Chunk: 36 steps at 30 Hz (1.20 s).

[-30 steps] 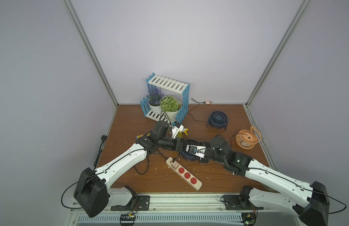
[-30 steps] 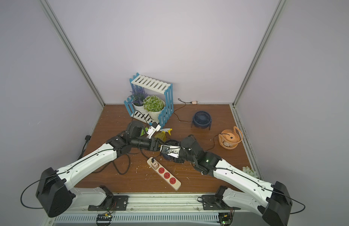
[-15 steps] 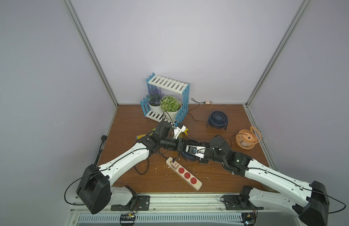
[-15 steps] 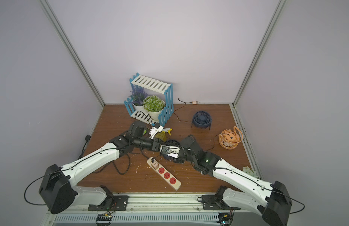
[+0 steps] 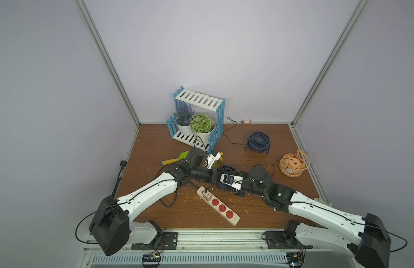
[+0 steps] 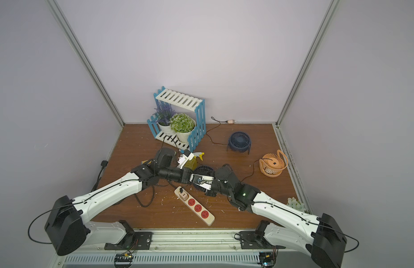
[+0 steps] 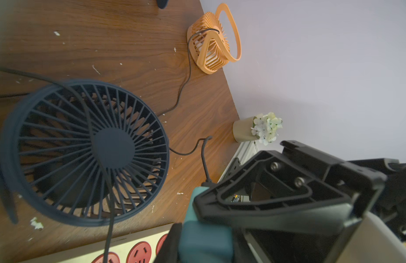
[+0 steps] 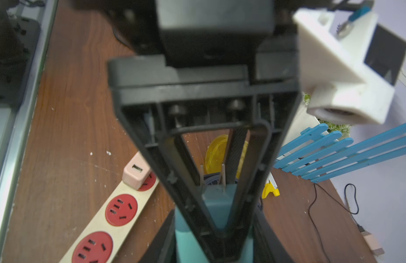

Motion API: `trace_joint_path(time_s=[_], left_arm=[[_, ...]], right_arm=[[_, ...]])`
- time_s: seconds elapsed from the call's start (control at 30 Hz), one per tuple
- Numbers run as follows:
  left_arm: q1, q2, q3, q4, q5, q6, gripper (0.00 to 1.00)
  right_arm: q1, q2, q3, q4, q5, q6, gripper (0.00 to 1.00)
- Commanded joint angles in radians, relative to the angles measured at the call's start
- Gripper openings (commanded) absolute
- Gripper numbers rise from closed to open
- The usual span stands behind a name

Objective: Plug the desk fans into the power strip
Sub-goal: Pick up the plug from the center of the board.

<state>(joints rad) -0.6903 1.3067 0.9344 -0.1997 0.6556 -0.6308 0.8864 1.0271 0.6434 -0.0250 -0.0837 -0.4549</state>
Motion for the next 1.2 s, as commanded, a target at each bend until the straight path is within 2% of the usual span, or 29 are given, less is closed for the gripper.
trace_joint_path(time_s=[0.0,0.1,0.23,0.37,0.5,0.57,0.67,0.77,0.93,0.97,1.1,1.17], left_arm=[[-0.009,-0.042,0.047,-0.105,-0.175,-0.102,0.0],[-0.009,-0.059,0.063,-0.123,-0.312,-0.156,0.0],[-0.006,-0.069,0.061,-0.086,-0.449,-0.228,0.0],[0.006,-0.087,0.043,0.007,-0.536,-0.325,0.0],[0.014,-0.087,0.06,0.059,-0.597,-0.362,0.0],[0.013,-0.091,0.058,0.084,-0.62,-0.369,0.0],[0.014,-0.107,0.015,0.196,-0.6,-0.375,0.0],[0.014,-0.117,0.02,0.207,-0.544,-0.334,0.0],[0.014,-0.181,0.002,0.279,-0.49,-0.312,0.0],[0.014,-0.186,-0.002,0.315,-0.472,-0.319,0.0],[0.014,-0.169,0.011,0.389,-0.384,-0.339,0.0],[0.014,-0.158,0.024,0.395,-0.346,-0.338,0.0]], right_arm=[[-0.018,-0.046,-0.067,0.227,0.153,0.162,0.58],[-0.052,-0.075,-0.075,0.235,0.099,0.263,0.74],[-0.098,-0.137,-0.032,0.146,-0.001,0.448,0.93],[-0.213,-0.153,-0.016,0.104,-0.182,0.679,0.97],[-0.398,-0.094,-0.069,0.346,-0.468,1.036,0.97],[-0.462,-0.036,-0.052,0.436,-0.601,1.17,0.98],[-0.505,0.02,-0.02,0.473,-0.726,1.271,0.98],[-0.529,0.031,-0.043,0.614,-0.791,1.431,0.97],[-0.609,0.046,-0.124,1.072,-0.821,1.906,0.95],[-0.619,0.046,-0.128,1.11,-0.828,1.982,0.93],[-0.599,0.014,-0.094,1.095,-0.875,2.035,0.86],[-0.58,-0.009,-0.073,1.087,-0.883,2.047,0.86]])
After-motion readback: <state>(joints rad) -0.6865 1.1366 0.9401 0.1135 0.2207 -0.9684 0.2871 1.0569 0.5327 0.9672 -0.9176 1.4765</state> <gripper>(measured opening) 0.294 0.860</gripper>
